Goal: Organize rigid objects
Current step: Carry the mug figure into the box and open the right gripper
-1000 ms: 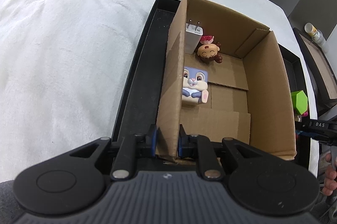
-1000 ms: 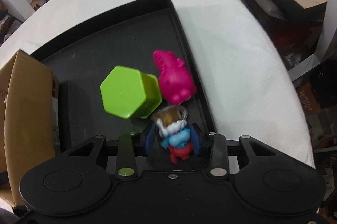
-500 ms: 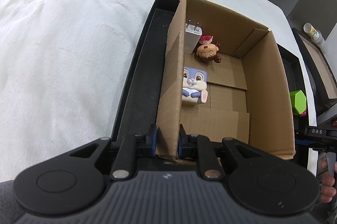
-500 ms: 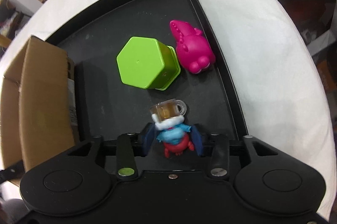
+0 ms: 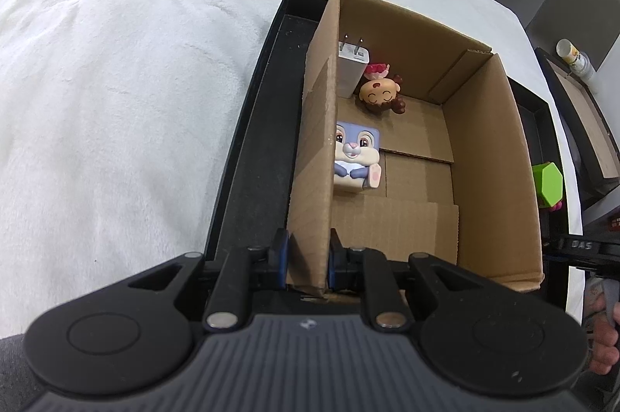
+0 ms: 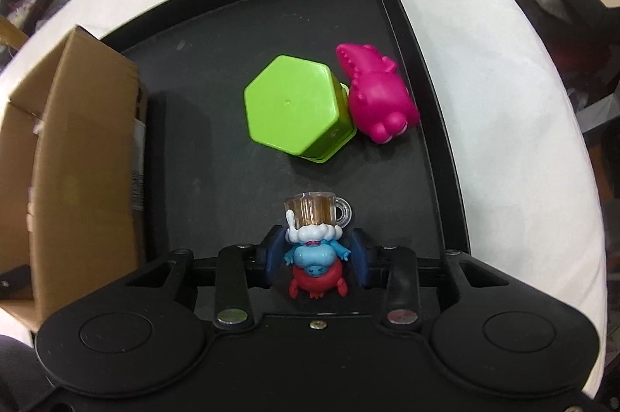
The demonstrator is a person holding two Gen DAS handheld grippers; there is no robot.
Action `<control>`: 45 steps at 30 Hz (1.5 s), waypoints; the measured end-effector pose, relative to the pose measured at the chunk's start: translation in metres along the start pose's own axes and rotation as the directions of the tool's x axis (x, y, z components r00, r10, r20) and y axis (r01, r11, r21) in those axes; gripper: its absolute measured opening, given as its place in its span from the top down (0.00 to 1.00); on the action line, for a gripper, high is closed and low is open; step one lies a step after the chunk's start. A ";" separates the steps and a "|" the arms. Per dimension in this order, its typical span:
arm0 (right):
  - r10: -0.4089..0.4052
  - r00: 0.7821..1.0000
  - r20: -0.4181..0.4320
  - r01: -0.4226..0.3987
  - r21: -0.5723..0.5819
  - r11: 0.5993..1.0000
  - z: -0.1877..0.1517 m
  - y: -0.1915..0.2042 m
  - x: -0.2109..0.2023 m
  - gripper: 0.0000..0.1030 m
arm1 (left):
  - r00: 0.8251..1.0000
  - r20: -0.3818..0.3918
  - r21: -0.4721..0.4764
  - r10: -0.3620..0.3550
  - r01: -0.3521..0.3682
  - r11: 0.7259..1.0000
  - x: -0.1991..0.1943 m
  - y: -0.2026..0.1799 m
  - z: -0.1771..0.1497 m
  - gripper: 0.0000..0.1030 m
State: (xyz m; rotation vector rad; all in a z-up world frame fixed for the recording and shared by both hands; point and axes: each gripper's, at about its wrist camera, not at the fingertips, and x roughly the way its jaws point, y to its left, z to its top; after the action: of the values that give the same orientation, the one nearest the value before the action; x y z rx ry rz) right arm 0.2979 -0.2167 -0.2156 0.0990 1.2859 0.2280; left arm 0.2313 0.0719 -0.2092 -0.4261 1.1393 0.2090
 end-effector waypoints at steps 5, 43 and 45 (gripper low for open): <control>0.047 0.998 0.043 -0.049 0.033 0.998 -0.003 -0.001 -0.022 0.65 | 1.000 0.003 -0.012 -0.010 0.010 1.000 -0.001 0.003 -0.001 0.83; 0.214 0.956 0.199 -0.190 -0.131 0.973 0.034 0.136 -0.099 0.65 | 0.997 0.005 -0.011 -0.073 0.073 0.997 -0.003 0.015 -0.003 0.82; 0.221 0.957 0.190 -0.196 -0.141 0.970 0.032 0.145 -0.095 0.65 | 0.997 0.006 -0.013 -0.076 0.076 0.997 -0.003 0.015 -0.003 0.82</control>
State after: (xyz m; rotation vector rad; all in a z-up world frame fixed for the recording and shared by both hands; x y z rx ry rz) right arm 0.2875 -0.0952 -0.0880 0.1515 1.0536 0.4650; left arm 0.2223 0.0847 -0.2110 -0.4793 1.1145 0.1512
